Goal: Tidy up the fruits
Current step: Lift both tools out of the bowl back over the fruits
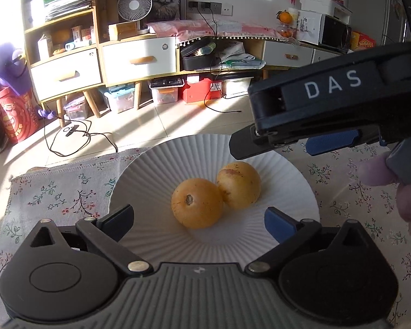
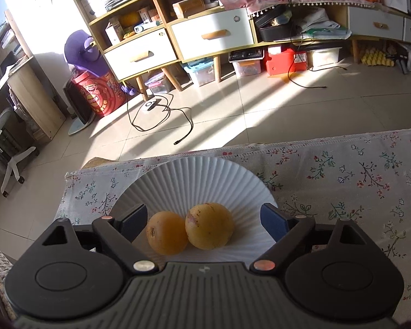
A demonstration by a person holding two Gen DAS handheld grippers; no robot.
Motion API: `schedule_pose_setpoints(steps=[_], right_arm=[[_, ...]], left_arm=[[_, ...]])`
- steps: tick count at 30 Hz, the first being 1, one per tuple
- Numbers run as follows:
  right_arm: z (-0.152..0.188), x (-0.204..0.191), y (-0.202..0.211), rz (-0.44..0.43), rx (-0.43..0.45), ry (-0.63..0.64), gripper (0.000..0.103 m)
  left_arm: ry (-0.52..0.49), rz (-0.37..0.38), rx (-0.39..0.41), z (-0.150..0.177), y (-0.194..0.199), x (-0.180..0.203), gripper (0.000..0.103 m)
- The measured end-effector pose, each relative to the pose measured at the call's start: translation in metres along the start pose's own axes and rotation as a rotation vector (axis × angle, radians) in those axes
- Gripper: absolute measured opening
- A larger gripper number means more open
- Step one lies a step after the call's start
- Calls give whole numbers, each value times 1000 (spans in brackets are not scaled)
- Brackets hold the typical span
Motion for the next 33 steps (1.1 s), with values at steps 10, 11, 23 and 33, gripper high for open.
schedule_pose_setpoints(steps=[10, 11, 23, 33], right_arm=[[13, 7, 33, 12, 29, 85, 96], [15, 8, 35, 15, 31, 95, 97], [45, 14, 62, 26, 28, 151, 99], [73, 17, 78, 13, 39, 161, 102]], left_arm=[[2, 17, -24, 17, 31, 11, 96], [0, 18, -24, 19, 34, 12, 96], [-2, 20, -32, 39, 67, 17, 96], [63, -12, -87, 62, 75, 10, 96]])
Point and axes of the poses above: each gripper's, at about its wrist camera, not at the fingertips, and y roughly against the way its jaws point, x to its right, z to its underside, the point moved 10 cm from there along -y, roughly the way its jaws point, and after that the axes turned 2 degrees about -y, right-handed, at the moved point
